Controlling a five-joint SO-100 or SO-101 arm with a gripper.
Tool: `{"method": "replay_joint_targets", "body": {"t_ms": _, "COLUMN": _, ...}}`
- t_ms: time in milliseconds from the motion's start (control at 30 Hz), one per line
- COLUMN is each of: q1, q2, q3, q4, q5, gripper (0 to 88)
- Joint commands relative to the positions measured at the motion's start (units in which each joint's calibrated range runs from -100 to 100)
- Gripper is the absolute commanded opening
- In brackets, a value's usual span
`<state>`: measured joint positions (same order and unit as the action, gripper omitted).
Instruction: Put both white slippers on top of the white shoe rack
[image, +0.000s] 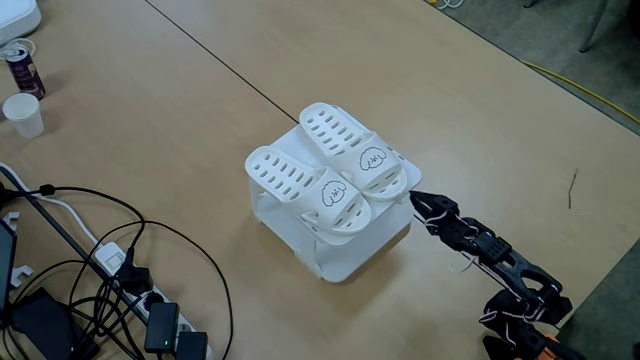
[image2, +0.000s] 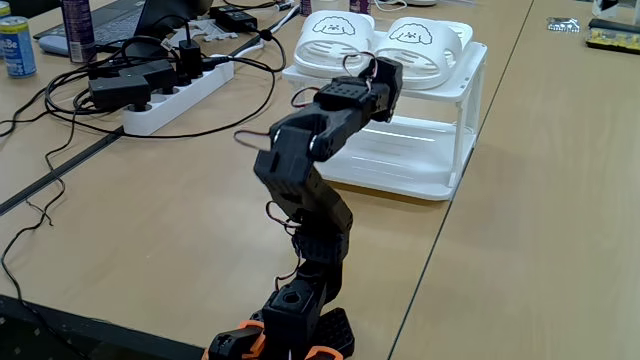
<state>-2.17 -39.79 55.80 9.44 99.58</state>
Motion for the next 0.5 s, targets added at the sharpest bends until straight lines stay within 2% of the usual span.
{"method": "replay_joint_targets", "body": {"t_ms": 0, "q1": 0.28, "q2": -6.78, "q3": 1.35, "q4": -0.21, "q5": 0.42, "gripper": 0.7}}
{"method": "replay_joint_targets", "body": {"t_ms": 167, "q1": 0.45, "q2": -8.29, "q3": 5.32, "q4": -5.04, "q5": 0.42, "gripper": 0.7}}
{"method": "replay_joint_targets", "body": {"t_ms": 467, "q1": 4.72, "q2": -8.54, "q3": 24.36, "q4": -31.70, "q5": 0.42, "gripper": 0.7}}
